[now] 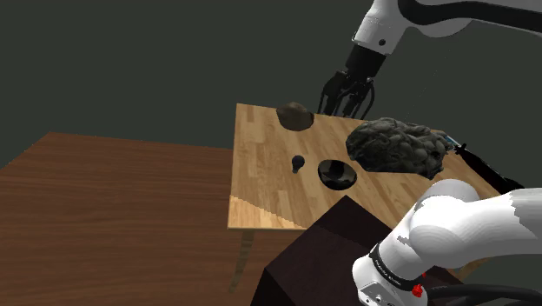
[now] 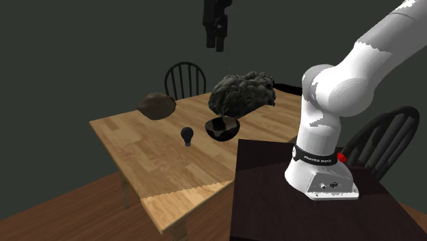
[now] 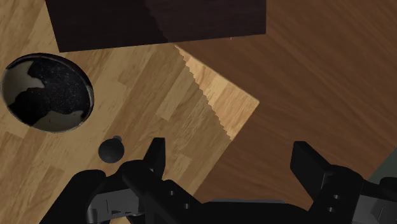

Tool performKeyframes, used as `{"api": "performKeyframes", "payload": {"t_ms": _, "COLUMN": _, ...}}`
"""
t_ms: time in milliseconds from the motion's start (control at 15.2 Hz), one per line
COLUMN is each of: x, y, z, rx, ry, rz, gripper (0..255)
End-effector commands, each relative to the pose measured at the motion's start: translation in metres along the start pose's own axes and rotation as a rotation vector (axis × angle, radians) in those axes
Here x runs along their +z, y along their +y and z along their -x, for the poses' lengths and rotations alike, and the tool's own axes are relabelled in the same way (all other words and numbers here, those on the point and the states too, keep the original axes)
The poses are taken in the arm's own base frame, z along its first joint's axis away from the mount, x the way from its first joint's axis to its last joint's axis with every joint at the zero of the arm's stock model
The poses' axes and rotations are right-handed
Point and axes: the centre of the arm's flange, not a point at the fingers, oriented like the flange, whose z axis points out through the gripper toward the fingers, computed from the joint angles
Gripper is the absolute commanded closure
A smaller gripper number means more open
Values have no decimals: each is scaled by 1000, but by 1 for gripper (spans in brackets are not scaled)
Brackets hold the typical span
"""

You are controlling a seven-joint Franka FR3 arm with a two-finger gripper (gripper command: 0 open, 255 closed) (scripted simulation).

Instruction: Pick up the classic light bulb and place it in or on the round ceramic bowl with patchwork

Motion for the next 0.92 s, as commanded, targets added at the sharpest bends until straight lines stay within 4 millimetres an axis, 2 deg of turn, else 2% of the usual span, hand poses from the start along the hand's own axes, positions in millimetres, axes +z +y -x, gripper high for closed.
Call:
{"api": "performKeyframes", "payload": {"t_ms": 0, "x": 0, "y": 0, "z": 0, "rx": 0, "ry": 0, "rz": 0, "gripper": 0}}
{"api": "performKeyframes", "payload": {"t_ms": 858, "x": 124, "y": 86, "z": -80, "rx": 67, "ry": -6, "rz": 12, "gripper": 0}}
